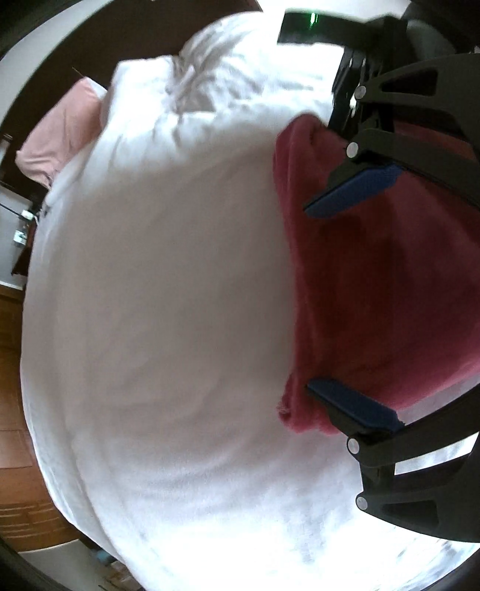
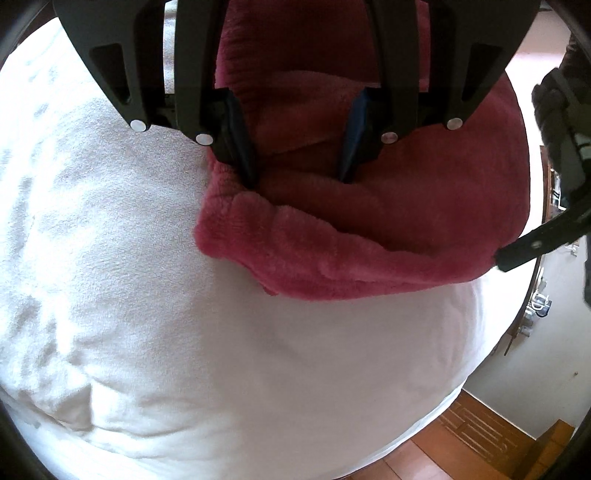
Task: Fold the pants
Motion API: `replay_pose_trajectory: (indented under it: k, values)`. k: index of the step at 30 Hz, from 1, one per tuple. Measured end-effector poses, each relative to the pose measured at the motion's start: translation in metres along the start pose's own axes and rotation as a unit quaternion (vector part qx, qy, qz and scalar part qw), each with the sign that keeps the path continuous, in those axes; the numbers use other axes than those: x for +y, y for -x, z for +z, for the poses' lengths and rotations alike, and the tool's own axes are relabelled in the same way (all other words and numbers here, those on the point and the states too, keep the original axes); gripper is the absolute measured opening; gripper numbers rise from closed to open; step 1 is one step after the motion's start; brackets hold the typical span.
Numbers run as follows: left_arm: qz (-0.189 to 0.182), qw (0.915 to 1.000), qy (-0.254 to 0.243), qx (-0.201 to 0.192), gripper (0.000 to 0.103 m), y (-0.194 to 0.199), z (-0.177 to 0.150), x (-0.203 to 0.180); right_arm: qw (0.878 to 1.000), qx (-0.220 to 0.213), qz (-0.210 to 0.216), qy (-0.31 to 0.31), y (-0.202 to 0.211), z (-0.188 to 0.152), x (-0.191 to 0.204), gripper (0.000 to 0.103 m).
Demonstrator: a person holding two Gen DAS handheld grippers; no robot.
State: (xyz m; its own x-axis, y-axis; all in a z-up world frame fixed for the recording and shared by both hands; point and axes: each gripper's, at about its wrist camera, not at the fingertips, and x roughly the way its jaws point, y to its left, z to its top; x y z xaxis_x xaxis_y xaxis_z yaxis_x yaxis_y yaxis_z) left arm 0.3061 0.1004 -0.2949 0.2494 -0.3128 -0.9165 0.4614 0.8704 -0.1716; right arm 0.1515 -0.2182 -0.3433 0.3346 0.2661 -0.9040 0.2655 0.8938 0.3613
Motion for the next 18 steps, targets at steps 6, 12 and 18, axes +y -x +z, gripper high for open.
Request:
replay_pose_trajectory:
  k: [6, 12, 18]
  values:
    - [0.029, 0.9994, -0.013, 0.016, 0.089, -0.035, -0.009, 0.008, 1.000, -0.002, -0.005, 0.011, -0.008, 0.002, 0.004, 0.045]
    - [0.033, 0.9992, -0.010, 0.021, 0.089, -0.042, -0.004, 0.003, 1.000, 0.006, -0.007, 0.021, -0.011, 0.007, 0.003, 0.045]
    - [0.044, 0.9990, 0.000, 0.001, 0.088, -0.011, -0.005, -0.008, 0.999, 0.020, -0.005, 0.033, -0.007, 0.014, 0.012, 0.047]
